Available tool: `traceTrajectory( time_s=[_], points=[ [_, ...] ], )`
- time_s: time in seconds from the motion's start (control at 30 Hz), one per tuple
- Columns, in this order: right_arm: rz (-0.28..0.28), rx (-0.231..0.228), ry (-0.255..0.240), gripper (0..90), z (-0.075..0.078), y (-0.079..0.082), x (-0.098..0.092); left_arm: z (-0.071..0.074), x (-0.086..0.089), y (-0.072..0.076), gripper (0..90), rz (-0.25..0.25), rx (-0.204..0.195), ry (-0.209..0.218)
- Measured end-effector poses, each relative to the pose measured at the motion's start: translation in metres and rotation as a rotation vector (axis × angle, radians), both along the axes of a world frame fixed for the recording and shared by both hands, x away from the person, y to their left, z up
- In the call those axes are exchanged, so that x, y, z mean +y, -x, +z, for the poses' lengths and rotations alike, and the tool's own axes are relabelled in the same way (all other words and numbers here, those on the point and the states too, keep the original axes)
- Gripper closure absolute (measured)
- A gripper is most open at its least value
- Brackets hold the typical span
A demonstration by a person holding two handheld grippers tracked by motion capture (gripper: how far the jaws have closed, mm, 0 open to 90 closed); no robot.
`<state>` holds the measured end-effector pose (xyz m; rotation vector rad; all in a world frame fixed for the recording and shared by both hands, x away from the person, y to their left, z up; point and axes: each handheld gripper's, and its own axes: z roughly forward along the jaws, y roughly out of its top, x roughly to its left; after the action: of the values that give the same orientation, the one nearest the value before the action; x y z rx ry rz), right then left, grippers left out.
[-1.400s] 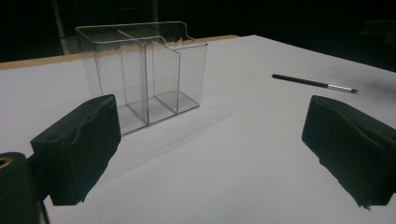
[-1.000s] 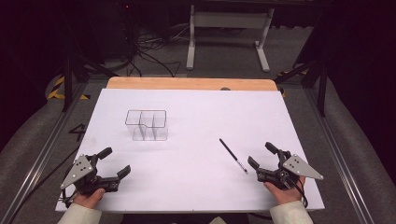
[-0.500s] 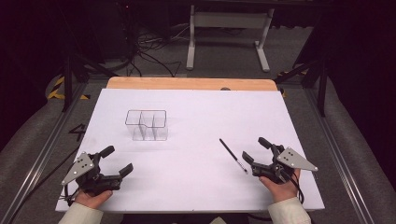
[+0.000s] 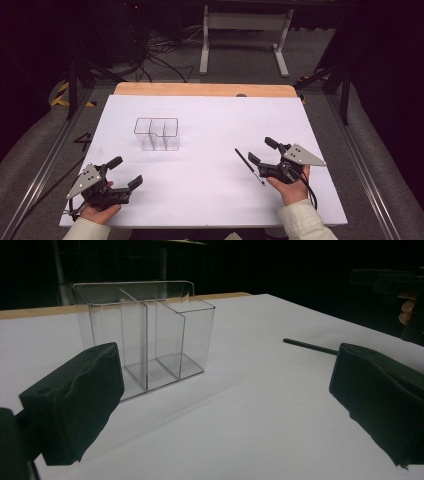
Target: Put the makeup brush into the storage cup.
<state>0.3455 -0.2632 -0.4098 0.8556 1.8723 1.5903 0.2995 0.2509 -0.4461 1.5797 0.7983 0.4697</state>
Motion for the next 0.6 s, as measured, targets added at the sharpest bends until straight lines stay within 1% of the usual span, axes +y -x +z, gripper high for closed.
traceTrajectory(
  time_s=[0.07,0.1,0.13,0.17,0.2,0.23,0.27,0.3,0.37,0.4,0.43,0.47,0.5,0.53,0.6],
  points=[
    [0.0,-0.002,0.019,18.2,0.001,-0.002,0.003,0.0,0.0,0.0,1.6,0.003,-0.001,-0.005],
    [-0.003,0.004,0.032,17.9,0.002,-0.004,0.003,0.0,0.0,0.0,1.7,0.0,-0.001,-0.004],
    [-0.007,0.007,0.041,17.0,0.002,-0.005,0.003,0.0,0.0,0.0,2.6,0.001,-0.01,-0.008],
    [-0.016,0.015,0.052,17.7,0.002,-0.007,0.004,0.0,0.0,0.001,3.1,0.004,-0.017,-0.019],
    [-0.019,0.029,0.07,18.1,0.003,-0.008,0.003,0.0,0.0,0.001,3.2,0.005,-0.014,-0.029],
    [-0.019,0.051,0.088,20.9,0.004,-0.01,0.003,0.0,-0.001,0.001,3.2,0.004,-0.012,-0.03],
    [-0.018,0.06,0.102,22.9,0.005,-0.011,0.004,0.0,-0.001,0.001,1.9,-0.006,-0.01,-0.028],
    [-0.022,0.066,0.117,24.2,0.006,-0.012,0.005,0.0,0.0,0.001,0.0,-0.022,-0.016,-0.025],
    [-0.029,0.103,0.176,25.6,0.009,-0.015,0.007,-0.001,-0.001,0.001,0.0,-0.024,-0.014,-0.036],
    [-0.024,0.126,0.197,26.3,0.011,-0.017,0.009,-0.001,-0.001,0.001,0.0,-0.024,-0.014,-0.036],
    [-0.024,0.158,0.237,29.0,0.012,-0.019,0.011,-0.001,-0.001,0.001,0.1,-0.023,-0.013,-0.045],
    [-0.024,0.158,0.237,29.0,0.012,-0.019,0.011,-0.001,-0.001,0.001,0.1,-0.032,-0.016,-0.062],
    [-0.017,0.186,0.263,31.2,0.013,-0.021,0.013,-0.001,-0.001,0.001,0.2,-0.036,-0.025,-0.076],
    [-0.01,0.213,0.292,32.1,0.013,-0.023,0.016,-0.001,-0.001,0.002,0.3,-0.036,-0.025,-0.079],
    [-0.015,0.257,0.354,33.5,0.013,-0.026,0.019,0.0,0.002,0.001,0.4,-0.049,-0.017,-0.095]
  ],
)
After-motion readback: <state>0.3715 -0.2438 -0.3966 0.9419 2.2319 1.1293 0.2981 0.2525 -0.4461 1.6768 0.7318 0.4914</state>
